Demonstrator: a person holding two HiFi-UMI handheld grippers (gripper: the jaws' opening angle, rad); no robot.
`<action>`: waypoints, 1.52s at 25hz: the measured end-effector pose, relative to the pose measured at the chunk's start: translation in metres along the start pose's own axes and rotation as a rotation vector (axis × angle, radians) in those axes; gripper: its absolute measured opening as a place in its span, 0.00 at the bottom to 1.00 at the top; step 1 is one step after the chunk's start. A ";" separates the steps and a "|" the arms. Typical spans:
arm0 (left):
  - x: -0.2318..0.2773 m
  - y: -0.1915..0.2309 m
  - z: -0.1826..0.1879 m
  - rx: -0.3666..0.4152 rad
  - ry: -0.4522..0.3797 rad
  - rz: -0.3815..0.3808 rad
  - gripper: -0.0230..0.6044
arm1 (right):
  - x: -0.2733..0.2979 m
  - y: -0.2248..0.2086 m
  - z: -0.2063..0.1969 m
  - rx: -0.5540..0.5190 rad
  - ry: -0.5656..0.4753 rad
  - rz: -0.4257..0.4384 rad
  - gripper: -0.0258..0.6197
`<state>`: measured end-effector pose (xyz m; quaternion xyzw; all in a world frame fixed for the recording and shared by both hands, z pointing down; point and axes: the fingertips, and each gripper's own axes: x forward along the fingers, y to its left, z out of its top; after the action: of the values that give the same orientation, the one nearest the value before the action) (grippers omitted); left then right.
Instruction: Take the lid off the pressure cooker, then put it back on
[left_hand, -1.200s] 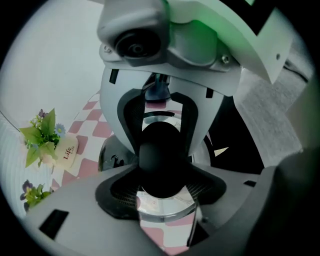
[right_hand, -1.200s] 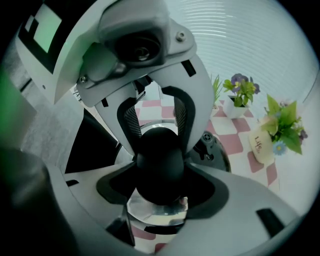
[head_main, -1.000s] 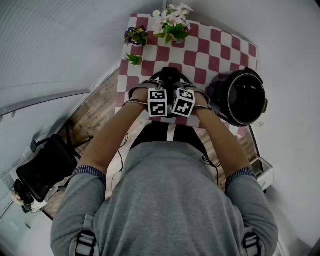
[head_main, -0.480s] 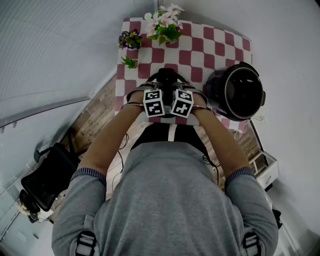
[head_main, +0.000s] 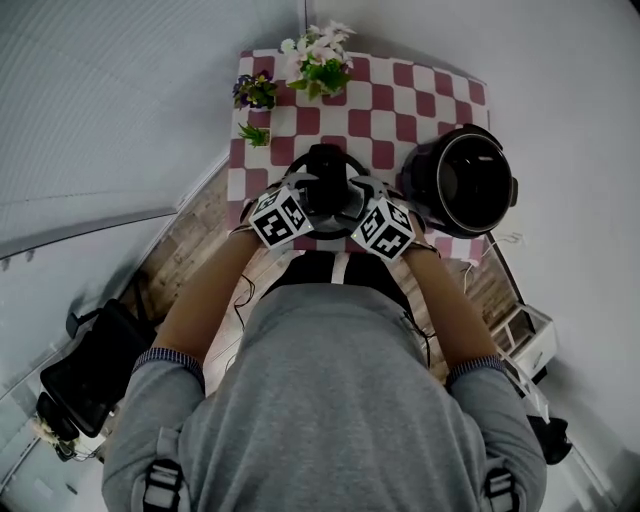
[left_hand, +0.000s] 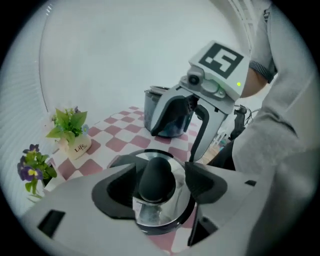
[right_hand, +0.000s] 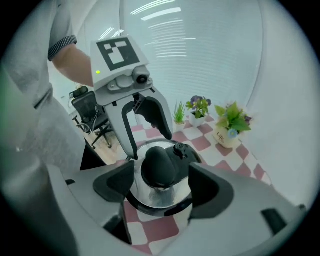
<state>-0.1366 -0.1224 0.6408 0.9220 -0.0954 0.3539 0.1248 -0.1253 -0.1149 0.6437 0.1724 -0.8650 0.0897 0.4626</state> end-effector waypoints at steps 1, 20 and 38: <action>-0.007 0.000 0.007 -0.018 -0.043 0.016 0.54 | -0.010 0.001 0.003 0.029 -0.036 -0.017 0.59; -0.149 -0.030 0.152 -0.067 -0.636 0.173 0.54 | -0.210 -0.012 0.073 0.279 -0.730 -0.252 0.58; -0.212 -0.039 0.204 0.059 -0.778 0.288 0.54 | -0.255 -0.025 0.103 0.219 -0.833 -0.263 0.58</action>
<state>-0.1531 -0.1274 0.3440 0.9674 -0.2532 -0.0045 0.0021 -0.0647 -0.1153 0.3743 0.3502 -0.9336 0.0441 0.0613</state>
